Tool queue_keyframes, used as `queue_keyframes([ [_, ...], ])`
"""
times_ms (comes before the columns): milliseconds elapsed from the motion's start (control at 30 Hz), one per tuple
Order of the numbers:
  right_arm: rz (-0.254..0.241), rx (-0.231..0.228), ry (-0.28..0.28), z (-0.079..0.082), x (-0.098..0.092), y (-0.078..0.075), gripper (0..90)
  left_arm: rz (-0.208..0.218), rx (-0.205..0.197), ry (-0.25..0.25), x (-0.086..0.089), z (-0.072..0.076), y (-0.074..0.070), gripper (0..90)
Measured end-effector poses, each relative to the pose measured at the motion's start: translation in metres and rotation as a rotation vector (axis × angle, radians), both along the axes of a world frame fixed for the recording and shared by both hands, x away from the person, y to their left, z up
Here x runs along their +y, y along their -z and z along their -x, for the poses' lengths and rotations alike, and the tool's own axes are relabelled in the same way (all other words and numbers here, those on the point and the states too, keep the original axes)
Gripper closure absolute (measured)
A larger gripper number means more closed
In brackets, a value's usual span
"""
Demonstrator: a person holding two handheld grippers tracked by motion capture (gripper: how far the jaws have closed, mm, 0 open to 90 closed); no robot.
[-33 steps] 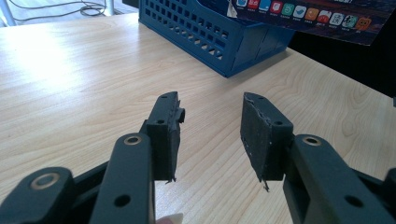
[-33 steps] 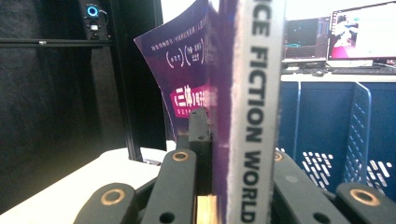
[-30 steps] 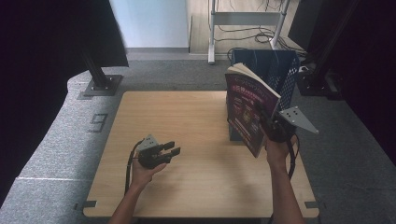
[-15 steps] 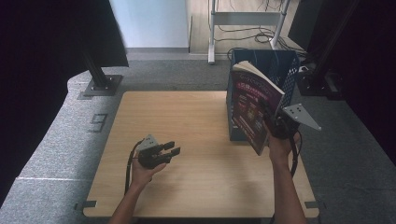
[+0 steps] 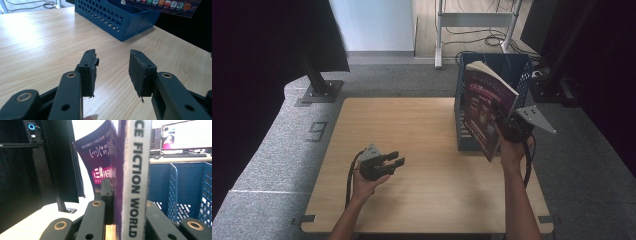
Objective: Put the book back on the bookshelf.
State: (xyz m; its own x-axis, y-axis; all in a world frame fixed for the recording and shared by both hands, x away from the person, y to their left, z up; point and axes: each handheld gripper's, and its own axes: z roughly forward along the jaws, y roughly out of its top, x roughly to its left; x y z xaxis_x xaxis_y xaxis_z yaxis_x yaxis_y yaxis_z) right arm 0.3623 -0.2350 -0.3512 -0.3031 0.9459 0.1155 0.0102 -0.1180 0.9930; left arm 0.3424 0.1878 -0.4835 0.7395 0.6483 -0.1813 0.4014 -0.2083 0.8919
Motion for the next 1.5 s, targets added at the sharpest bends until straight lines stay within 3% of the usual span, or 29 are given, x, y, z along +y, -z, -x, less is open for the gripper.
queue_keyframes([
  [300, -0.007, 0.019, 0.028, -0.016, -0.002, 0.004, 81.8, 0.001, 0.007, 0.004, 0.0, -0.001, 0.002, 57.6],
  [467, -0.016, 0.006, 0.022, -0.024, -0.004, 0.003, 81.8, 0.008, 0.008, 0.0, 0.001, -0.002, 0.002, 57.7],
  [700, 0.008, 0.008, 0.051, -0.036, -0.002, 0.0, 81.8, 0.008, 0.012, 0.008, 0.001, -0.001, 0.002, 58.0],
  [1500, 0.016, 0.029, 0.091, -0.071, 0.009, 0.002, 81.8, 0.012, 0.017, 0.005, 0.003, -0.002, 0.004, 58.4],
])
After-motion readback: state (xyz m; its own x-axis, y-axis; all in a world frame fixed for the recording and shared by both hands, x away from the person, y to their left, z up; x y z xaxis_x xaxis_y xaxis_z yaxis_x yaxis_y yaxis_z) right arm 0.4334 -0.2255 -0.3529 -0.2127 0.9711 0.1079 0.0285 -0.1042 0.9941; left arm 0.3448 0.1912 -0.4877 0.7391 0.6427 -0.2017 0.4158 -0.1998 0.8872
